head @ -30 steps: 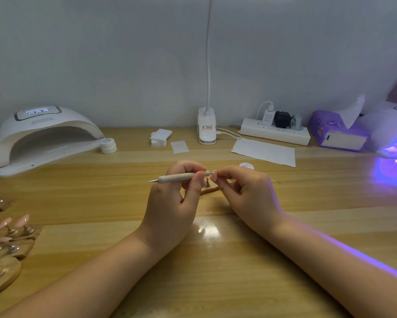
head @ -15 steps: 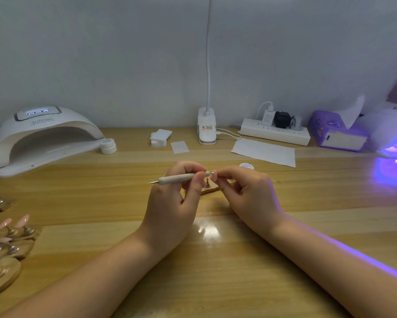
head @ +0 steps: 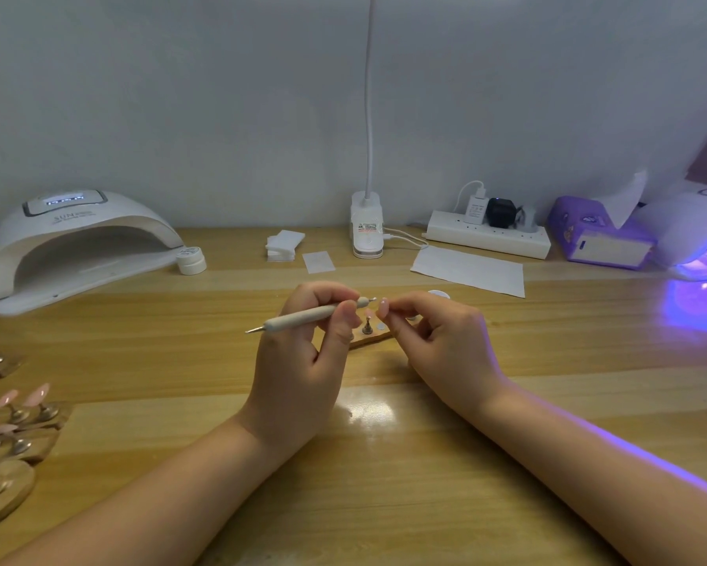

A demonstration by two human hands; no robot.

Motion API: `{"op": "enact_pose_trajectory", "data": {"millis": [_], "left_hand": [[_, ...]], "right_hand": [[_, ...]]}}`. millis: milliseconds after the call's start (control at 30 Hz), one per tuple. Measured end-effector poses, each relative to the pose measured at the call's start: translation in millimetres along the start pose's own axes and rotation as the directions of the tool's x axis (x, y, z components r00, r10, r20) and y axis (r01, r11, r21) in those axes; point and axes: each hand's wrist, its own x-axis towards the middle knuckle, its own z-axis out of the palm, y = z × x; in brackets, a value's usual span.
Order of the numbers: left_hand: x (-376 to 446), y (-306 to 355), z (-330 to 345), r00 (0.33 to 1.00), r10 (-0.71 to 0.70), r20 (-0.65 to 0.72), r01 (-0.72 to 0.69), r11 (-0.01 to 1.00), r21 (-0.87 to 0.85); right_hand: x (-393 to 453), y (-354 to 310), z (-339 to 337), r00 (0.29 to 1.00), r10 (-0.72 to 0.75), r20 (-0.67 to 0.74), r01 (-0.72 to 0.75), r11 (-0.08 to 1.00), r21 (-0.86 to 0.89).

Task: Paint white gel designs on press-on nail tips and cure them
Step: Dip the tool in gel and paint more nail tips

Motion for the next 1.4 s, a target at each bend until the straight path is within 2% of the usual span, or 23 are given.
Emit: {"op": "enact_pose_trajectory", "data": {"millis": [200,1033,1400], "left_hand": [[-0.1,-0.4,1.7,0.999,-0.017,0.049,0.015,0.999,0.031],[-0.5,-1.1,1.6,0.997,0.008,0.076,-0.013,0.998,0.057],[-0.4,0.1,0.0,0.999,0.038,-0.016,-0.039,0.999,-0.025]], "right_hand": [[-0.1,0.1,1.1,1.0,0.008,-0.007,-0.008,1.0,0.01],[0.3,-1.4,0.2,1.0,0.003,-0.013,-0.003,1.0,0.007],[0.3,0.6,1.7,0.999,0.026,-0.033,-0.025,0.999,0.039]]}}
